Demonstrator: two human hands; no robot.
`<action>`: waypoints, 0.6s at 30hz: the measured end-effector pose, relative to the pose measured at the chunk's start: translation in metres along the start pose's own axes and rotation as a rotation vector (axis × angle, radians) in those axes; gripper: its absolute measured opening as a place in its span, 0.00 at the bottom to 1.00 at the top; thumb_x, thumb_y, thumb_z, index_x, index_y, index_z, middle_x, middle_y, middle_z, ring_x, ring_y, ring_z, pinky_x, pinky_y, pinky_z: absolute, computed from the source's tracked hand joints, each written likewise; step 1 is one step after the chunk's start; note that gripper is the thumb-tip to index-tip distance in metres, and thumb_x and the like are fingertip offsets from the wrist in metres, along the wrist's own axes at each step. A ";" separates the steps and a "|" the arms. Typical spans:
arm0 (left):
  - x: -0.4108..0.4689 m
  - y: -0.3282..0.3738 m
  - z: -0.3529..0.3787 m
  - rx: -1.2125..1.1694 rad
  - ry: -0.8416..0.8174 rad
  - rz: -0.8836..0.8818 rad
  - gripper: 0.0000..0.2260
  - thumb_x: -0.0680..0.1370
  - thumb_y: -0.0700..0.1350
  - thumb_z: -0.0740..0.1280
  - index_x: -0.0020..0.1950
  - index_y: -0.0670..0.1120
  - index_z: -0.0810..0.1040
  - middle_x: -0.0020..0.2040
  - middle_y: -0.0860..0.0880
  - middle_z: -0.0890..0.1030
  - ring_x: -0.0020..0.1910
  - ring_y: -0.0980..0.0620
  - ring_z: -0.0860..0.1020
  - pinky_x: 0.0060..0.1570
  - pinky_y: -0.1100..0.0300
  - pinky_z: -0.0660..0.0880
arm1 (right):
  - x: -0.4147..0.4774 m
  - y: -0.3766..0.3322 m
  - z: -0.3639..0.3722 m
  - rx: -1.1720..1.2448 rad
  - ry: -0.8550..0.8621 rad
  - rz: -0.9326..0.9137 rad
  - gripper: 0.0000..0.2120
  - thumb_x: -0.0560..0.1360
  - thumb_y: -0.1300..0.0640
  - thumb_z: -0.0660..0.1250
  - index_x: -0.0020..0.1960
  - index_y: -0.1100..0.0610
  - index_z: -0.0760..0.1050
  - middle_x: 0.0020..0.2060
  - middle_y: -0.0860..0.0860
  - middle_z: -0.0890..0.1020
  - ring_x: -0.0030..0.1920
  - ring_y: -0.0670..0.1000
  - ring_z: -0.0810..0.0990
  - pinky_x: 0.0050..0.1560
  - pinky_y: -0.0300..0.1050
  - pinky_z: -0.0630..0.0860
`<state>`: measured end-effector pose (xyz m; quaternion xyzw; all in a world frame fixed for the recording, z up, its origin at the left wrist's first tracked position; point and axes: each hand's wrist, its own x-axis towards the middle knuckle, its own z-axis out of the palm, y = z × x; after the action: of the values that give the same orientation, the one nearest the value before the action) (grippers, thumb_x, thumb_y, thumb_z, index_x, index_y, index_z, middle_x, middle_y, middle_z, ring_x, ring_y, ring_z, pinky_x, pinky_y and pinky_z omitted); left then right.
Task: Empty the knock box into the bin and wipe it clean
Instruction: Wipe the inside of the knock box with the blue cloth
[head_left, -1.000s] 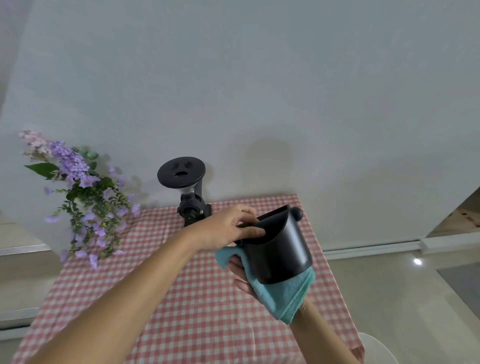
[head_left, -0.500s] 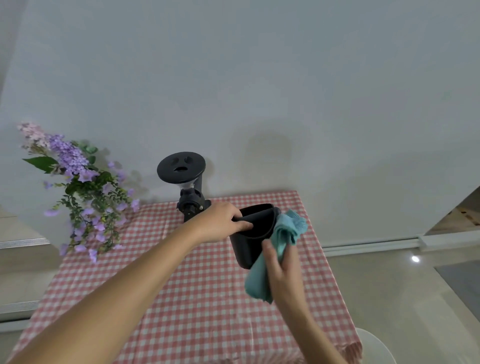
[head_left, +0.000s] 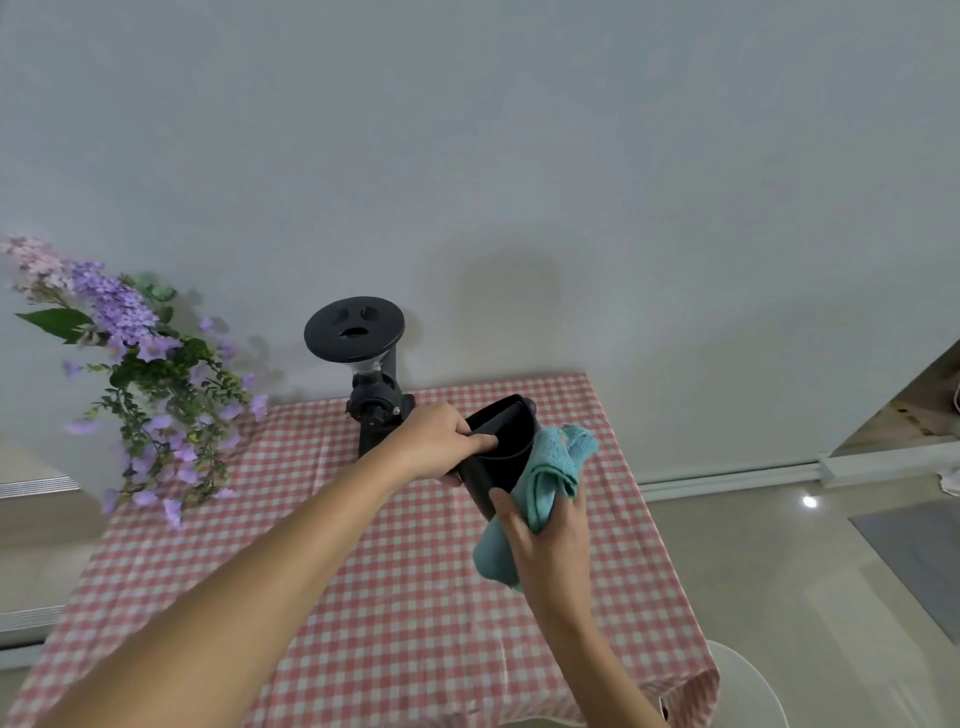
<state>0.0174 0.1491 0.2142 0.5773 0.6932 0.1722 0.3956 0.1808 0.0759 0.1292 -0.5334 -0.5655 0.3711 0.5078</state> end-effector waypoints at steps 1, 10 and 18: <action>0.001 -0.001 0.000 -0.013 0.007 -0.008 0.18 0.79 0.51 0.72 0.45 0.36 0.86 0.37 0.44 0.85 0.38 0.45 0.87 0.38 0.58 0.85 | -0.003 -0.002 0.002 -0.018 -0.017 -0.014 0.24 0.71 0.37 0.72 0.65 0.29 0.69 0.67 0.44 0.70 0.61 0.37 0.76 0.55 0.48 0.83; 0.004 -0.030 -0.009 0.027 -0.053 0.028 0.16 0.78 0.51 0.74 0.46 0.37 0.86 0.44 0.39 0.86 0.38 0.46 0.87 0.39 0.60 0.85 | -0.002 0.022 0.006 0.185 -0.156 0.160 0.17 0.71 0.41 0.73 0.58 0.41 0.74 0.52 0.46 0.84 0.53 0.50 0.84 0.50 0.45 0.83; -0.001 -0.059 -0.011 0.117 -0.163 0.165 0.12 0.78 0.50 0.74 0.55 0.43 0.87 0.61 0.57 0.78 0.49 0.48 0.85 0.44 0.57 0.85 | 0.017 0.049 -0.016 0.181 -0.431 0.422 0.21 0.77 0.40 0.65 0.56 0.56 0.81 0.45 0.59 0.87 0.45 0.55 0.86 0.48 0.50 0.82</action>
<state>-0.0297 0.1342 0.1805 0.6664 0.6178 0.1160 0.4010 0.2085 0.0980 0.0882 -0.5009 -0.5015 0.6217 0.3333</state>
